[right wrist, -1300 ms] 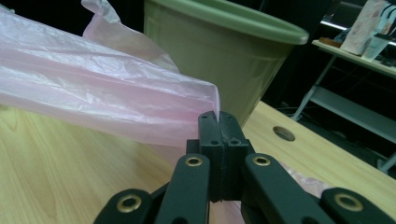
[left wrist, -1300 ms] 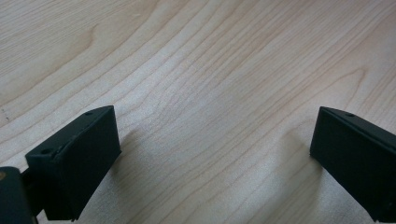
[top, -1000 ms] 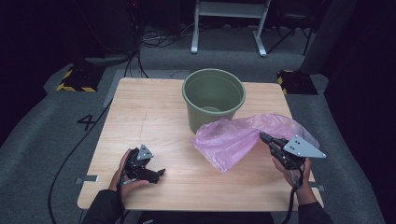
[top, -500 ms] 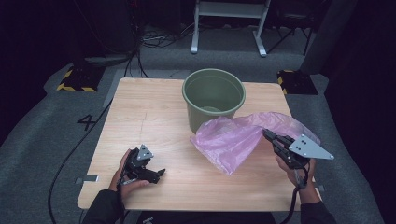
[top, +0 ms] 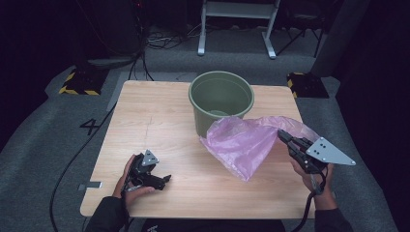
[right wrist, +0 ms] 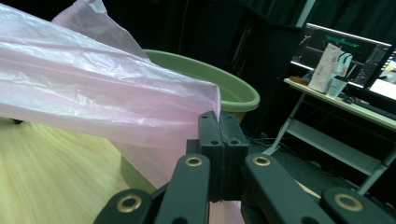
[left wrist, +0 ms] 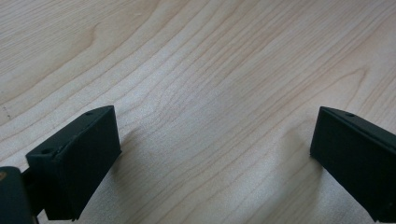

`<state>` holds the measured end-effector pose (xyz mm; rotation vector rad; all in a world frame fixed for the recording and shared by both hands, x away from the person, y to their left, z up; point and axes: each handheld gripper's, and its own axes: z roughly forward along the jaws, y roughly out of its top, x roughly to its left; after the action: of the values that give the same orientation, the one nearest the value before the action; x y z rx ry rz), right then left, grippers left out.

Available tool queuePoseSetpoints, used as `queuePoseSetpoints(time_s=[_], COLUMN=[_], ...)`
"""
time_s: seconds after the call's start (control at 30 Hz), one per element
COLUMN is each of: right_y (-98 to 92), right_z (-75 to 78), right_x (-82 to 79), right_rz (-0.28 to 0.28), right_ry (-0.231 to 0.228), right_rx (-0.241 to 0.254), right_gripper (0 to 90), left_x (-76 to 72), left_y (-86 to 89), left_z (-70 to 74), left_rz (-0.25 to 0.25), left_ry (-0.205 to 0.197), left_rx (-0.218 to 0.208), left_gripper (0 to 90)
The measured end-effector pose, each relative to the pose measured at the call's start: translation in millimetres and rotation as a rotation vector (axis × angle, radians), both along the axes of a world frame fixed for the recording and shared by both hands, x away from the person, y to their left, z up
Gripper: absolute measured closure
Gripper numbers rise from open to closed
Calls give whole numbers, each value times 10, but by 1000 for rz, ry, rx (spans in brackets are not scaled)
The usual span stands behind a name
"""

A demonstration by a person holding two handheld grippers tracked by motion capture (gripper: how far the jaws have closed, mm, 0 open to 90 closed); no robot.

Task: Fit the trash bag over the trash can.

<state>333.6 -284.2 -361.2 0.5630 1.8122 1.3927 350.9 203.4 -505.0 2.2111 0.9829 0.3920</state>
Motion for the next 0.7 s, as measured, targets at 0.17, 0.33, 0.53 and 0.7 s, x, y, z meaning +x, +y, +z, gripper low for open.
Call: queuePoseSetpoints(time_s=[0.17,0.33,0.53,0.7], right_y=[-48,-73,-93,-111], right_z=[97,242,334,388], right_x=[25,29,81,134], right_rz=[-15,-29,-61,-88], right_ry=[-12,-38,-47,-50], right_rx=[20,25,28,31], right_gripper=[900,900,900,900], left_x=[1,0,0,-2], left_y=[0,-4,-3,-1], left_z=[0,-3,-2,0], left_rz=[0,2,1,-6], left_ry=[0,3,1,-2], left_rx=[-1,-5,-4,-1], left_gripper=[12,10,12,16])
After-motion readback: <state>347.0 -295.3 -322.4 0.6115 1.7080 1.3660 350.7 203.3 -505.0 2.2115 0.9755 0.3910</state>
